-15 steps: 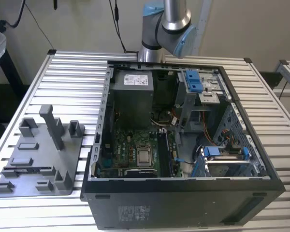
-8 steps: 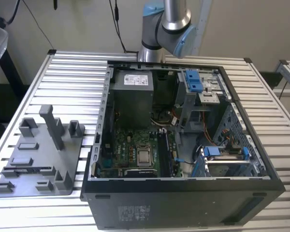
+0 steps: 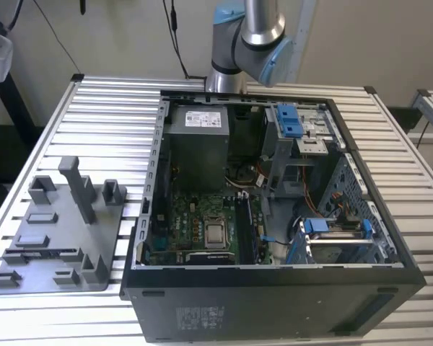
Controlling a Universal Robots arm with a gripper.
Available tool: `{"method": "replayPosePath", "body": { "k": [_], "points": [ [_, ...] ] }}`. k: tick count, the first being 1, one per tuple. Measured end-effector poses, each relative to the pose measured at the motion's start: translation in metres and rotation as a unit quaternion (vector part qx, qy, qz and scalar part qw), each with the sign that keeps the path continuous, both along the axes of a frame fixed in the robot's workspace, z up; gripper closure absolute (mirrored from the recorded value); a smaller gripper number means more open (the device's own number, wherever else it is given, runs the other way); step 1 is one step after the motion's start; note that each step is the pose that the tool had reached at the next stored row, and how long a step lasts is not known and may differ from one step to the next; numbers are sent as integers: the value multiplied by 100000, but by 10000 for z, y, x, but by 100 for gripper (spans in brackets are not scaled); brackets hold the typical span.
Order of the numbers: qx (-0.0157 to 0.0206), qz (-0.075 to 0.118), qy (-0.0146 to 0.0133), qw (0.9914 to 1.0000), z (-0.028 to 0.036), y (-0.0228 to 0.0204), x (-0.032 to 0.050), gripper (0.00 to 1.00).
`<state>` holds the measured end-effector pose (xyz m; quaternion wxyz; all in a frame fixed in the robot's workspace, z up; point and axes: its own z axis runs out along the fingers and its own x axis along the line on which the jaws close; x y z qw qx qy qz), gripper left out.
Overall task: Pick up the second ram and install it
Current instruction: 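Pick up the second ram and move it above second insertion slot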
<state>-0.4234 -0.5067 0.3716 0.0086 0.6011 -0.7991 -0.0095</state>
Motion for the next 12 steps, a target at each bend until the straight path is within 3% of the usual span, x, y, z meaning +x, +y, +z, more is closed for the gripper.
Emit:
{"method": "replayPosePath", "body": {
  "k": [4, 7, 12],
  "points": [
    [8, 2585, -203, 99966, -1, 0, 0, 89],
    [11, 4805, -271, 99884, -2, 1, -1, 89],
    [-8, 7297, -794, 99730, -3, 21, 0, 89]
  ]
}}
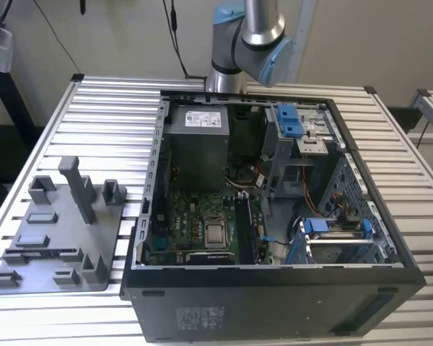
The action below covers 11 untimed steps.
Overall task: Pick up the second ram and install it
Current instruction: 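Pick up the second ram and move it above second insertion slot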
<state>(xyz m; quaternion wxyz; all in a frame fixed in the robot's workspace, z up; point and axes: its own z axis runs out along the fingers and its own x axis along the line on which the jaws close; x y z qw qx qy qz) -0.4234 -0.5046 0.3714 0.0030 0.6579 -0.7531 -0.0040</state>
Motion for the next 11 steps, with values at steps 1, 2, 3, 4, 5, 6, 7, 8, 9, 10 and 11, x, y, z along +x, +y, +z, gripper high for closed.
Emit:
{"method": "replayPosePath", "body": {
  "k": [1, 2, 3, 4, 5, 6, 7, 8, 9, 10, 11],
  "points": [
    [-3, 403, -85, 99999, 0, 6, 0, 89],
    [-4, 797, -162, 99997, 1, 11, 0, 89],
    [0, 1199, -199, 99993, 0, 17, 0, 89],
    [3, 1614, -207, 99987, 1, 23, 0, 89],
    [10, 2020, -210, 99979, 0, 29, 0, 89],
    [29, 2368, -213, 99972, 0, 34, 0, 89],
    [75, 2681, -208, 99964, 1, 40, 0, 89],
    [133, 3006, -206, 99955, 1, 45, 0, 89],
    [208, 3339, -213, 99944, 0, 49, 0, 89],
    [294, 3665, -217, 99932, 0, 54, 0, 89],
    [389, 3894, -216, 99923, 1, 61, 0, 89]
  ]
}}
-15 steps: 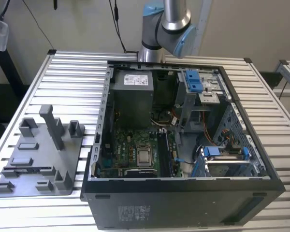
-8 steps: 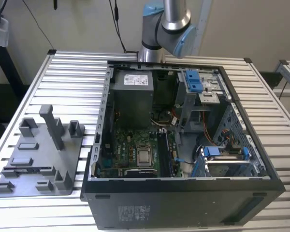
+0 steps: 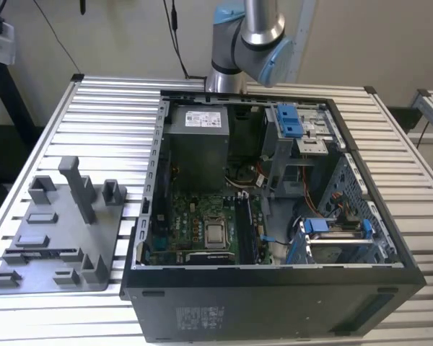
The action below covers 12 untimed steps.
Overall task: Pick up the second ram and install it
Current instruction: 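Pick up the second ram and move it above second insertion slot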
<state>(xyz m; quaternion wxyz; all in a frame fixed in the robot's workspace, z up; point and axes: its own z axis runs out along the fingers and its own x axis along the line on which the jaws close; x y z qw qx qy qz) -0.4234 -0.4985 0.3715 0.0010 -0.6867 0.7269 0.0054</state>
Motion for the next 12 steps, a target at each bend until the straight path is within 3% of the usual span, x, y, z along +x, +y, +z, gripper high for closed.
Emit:
{"method": "replayPosePath", "body": {
  "k": [2, 3, 5, 7, 9, 12],
  "points": [
    [408, 204, -1, 99999, -1, 14, 0, 89],
    [783, 239, 0, 99997, -1, 18, 0, 89],
    [1934, 280, 17, 99981, 0, 23, 0, 89],
    [2889, 329, 349, 99957, 0, 24, 0, 89],
    [3237, 531, 546, 99945, -2, 24, -4, 89],
    [3280, 821, 549, 99941, -3, 26, -7, 89]
  ]
}}
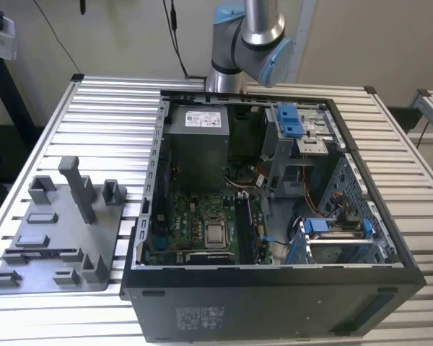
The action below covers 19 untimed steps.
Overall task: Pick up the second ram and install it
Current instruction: 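Pick up the second ram and move it above second insertion slot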
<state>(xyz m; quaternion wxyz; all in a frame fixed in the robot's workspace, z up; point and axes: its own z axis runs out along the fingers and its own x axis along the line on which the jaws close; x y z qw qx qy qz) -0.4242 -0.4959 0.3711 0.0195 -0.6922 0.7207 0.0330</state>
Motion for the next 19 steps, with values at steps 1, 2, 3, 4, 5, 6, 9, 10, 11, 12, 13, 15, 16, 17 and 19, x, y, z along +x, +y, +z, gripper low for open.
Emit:
{"method": "replayPosePath", "body": {
  "k": [1, 2, 3, 4, 5, 6, 9, 10, 11, 12, 13, 15, 16, 17, 19],
  "points": [
    [-2, 2, 5, 100000, 0, 0, 0, 89],
    [-5, 3, 9, 100000, 0, -1, -1, 89],
    [-3, 5, 5, 100000, 0, -1, -1, 89],
    [-2, 6, 7, 100000, 0, -1, -1, 89],
    [-3, 4, 7, 100000, 0, -1, -1, 89],
    [-4, 5, 9, 100000, 0, -1, -1, 89],
    [-3, 3, 6, 100000, 0, 0, -2, 88],
    [-2, 4, 8, 100000, 0, 0, -2, 83],
    [-2, 4, 6, 100000, 0, -1, -2, 76],
    [-2, 5, 7, 100000, 0, -1, -2, 76],
    [-1, 2, 5, 100000, 0, 0, -3, 70],
    [-3, 4, 6, 100000, 0, 0, -3, 64],
    [-2, 4, 5, 100000, 0, -1, -3, 58],
    [1, 4, 5, 100000, 0, -1, -3, 53],
    [-1, 0, 5, 100000, 0, 0, -4, 53]
  ]
}}
